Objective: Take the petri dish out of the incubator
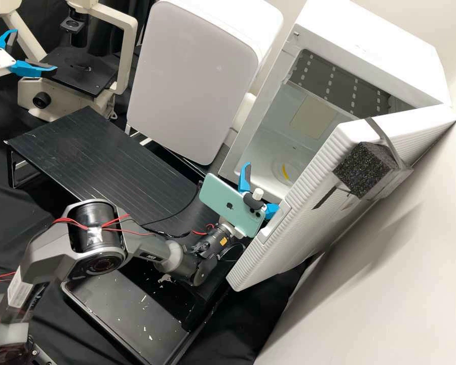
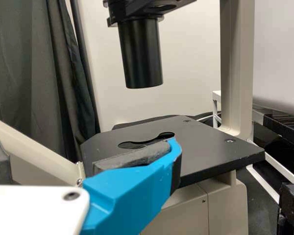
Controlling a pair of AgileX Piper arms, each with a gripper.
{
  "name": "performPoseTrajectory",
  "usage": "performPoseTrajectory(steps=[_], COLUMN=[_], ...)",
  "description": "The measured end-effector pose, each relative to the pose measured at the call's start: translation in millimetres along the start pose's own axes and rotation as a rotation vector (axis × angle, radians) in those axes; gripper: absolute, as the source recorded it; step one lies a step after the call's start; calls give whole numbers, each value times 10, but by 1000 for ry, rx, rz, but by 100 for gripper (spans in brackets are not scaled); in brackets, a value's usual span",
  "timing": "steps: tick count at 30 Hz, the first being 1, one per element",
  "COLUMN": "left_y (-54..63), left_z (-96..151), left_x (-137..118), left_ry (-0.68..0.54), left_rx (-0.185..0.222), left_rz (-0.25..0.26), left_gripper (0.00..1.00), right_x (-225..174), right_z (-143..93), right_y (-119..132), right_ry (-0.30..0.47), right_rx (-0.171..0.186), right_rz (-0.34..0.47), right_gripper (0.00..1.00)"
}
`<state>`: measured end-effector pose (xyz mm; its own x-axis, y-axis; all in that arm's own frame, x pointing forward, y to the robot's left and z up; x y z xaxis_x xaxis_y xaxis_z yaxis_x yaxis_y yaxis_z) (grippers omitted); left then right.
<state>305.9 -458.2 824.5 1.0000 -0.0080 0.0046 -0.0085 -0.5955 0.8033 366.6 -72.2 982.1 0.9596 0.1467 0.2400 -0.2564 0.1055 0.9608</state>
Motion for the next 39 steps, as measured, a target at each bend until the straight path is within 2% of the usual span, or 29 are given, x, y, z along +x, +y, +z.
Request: performPoseTrajectory(steps=[5, 11, 20, 27, 39], left_y=[0, 0, 0, 0, 0], left_z=[0, 0, 0, 0, 0], left_x=[0, 0, 0, 0, 0], left_ry=[0, 0, 0, 0, 0], left_rx=[0, 0, 0, 0, 0], left_rz=[0, 0, 0, 0, 0], left_gripper=[100, 100, 100, 100, 100], right_x=[226, 470, 673, 808, 974], right_z=[38, 106, 151, 140, 90], right_y=[7, -36, -47, -123, -128], right_ry=[-22, -64, -91, -84, -87], right_rx=[-23, -34, 16, 27, 27], right_rz=[-17, -47, -59, -112, -129], right_gripper=[100, 100, 100, 100, 100])
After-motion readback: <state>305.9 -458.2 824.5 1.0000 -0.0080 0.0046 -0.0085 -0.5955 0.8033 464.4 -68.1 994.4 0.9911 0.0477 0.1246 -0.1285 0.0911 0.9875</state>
